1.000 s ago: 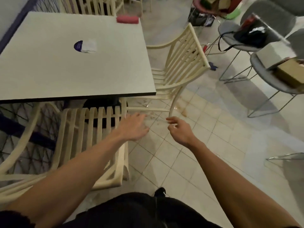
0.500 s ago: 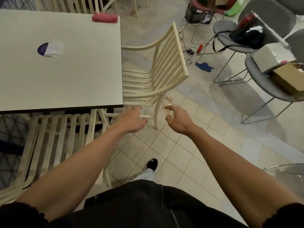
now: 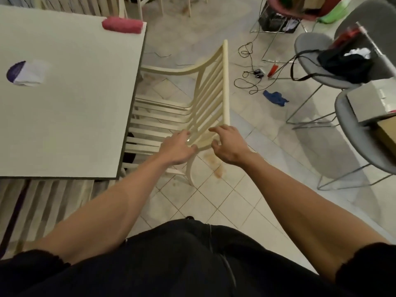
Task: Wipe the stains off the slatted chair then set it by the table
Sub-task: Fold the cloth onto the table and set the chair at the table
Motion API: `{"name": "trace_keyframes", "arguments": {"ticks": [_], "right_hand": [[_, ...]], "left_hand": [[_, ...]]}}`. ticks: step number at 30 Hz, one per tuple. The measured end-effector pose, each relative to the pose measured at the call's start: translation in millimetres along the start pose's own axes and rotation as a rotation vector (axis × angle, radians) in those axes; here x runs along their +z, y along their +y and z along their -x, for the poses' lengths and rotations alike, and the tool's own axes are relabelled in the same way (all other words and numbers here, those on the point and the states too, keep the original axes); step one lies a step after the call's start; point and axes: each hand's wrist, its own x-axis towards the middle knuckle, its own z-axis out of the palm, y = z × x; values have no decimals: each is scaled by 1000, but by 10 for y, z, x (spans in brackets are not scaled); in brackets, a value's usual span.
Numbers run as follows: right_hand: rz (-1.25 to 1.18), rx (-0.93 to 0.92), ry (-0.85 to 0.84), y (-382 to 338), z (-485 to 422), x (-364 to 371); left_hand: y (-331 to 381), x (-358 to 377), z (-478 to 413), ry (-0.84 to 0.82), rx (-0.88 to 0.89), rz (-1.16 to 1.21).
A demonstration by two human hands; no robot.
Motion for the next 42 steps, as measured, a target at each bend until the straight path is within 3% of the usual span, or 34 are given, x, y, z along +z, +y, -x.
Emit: {"name": "trace_keyframes", "arguments": {"ticks": [7, 15, 22, 27, 32, 37, 42], "right_hand": [[28, -104, -50, 638, -707, -303], [292, -396, -273, 1257, -1630, -586], [433, -641, -391, 1560, -2403, -972], [408, -739, -427, 1596, -3057, -1053], [579, -841, -469, 1519, -3686, -1039], [718, -942, -485, 1490, -4251, -1098], [731, -897, -582, 1493, -4750, -1147]], "left_hand": [[520, 217, -698, -53, -125, 167], [1142, 638, -1477, 79, -343, 531], [1541, 951, -1809, 281, -683, 348], [1622, 962, -1909, 390, -807, 232], [1665, 971, -2040, 415, -948, 70], [1717, 930, -2193, 526, -1094, 130], [1843, 885, -2281, 583, -1172, 142]]}}
